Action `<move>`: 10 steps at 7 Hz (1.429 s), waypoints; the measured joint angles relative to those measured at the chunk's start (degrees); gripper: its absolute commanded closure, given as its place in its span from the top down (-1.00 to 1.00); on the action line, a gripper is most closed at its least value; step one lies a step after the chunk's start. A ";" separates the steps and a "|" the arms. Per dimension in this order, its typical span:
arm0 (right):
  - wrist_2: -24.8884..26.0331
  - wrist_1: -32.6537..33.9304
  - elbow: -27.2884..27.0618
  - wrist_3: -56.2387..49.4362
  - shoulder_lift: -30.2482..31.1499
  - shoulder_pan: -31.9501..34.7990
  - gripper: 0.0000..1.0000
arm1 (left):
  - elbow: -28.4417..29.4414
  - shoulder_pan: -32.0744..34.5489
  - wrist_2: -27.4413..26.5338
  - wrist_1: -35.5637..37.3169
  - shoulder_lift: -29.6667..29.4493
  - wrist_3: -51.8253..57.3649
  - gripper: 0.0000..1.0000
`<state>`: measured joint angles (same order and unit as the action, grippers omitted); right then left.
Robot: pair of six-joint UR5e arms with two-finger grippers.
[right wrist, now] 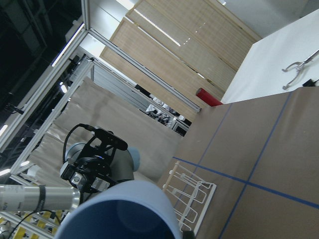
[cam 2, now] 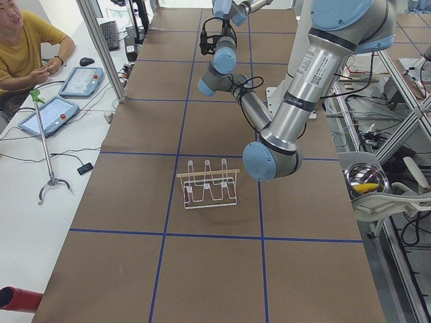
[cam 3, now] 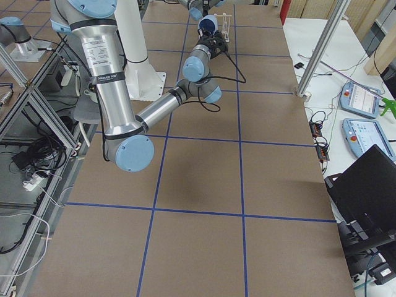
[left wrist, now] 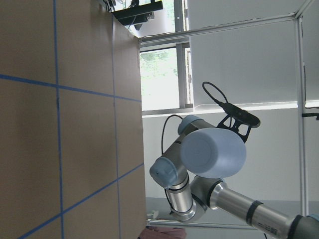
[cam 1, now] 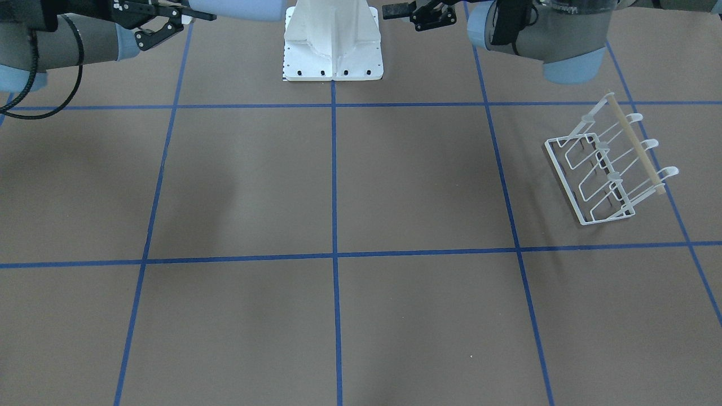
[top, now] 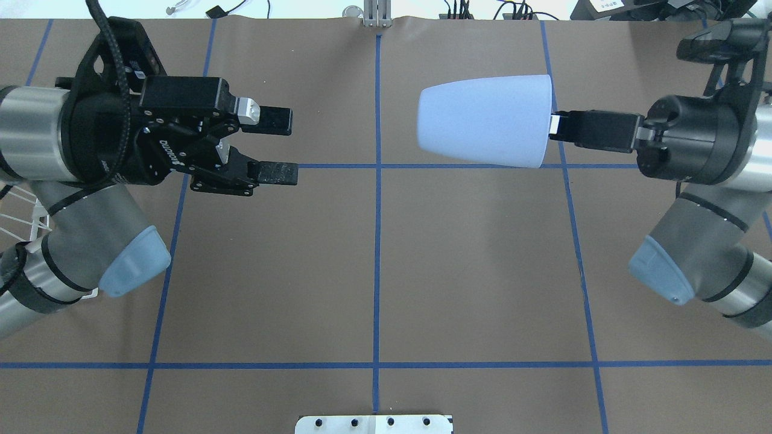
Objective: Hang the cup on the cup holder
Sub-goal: 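Close the left gripper on the cup's open rim held by the right gripper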
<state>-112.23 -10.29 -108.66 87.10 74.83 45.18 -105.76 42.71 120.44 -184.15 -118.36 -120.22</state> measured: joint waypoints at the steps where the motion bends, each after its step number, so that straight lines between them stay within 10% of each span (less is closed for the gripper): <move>1: 3.20 -1.46 -0.12 -0.46 -0.16 -3.11 -1.00 | -0.25 -1.85 -2.58 -0.85 -0.29 -0.74 0.95; 10: 12.19 -2.09 -0.16 -9.86 -2.40 -16.08 -1.00 | -0.69 -7.01 -9.18 -1.22 -0.27 -0.90 0.95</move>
<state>-100.04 -12.38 -108.82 77.24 72.43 29.10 -106.45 35.70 111.26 -185.38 -118.63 -121.12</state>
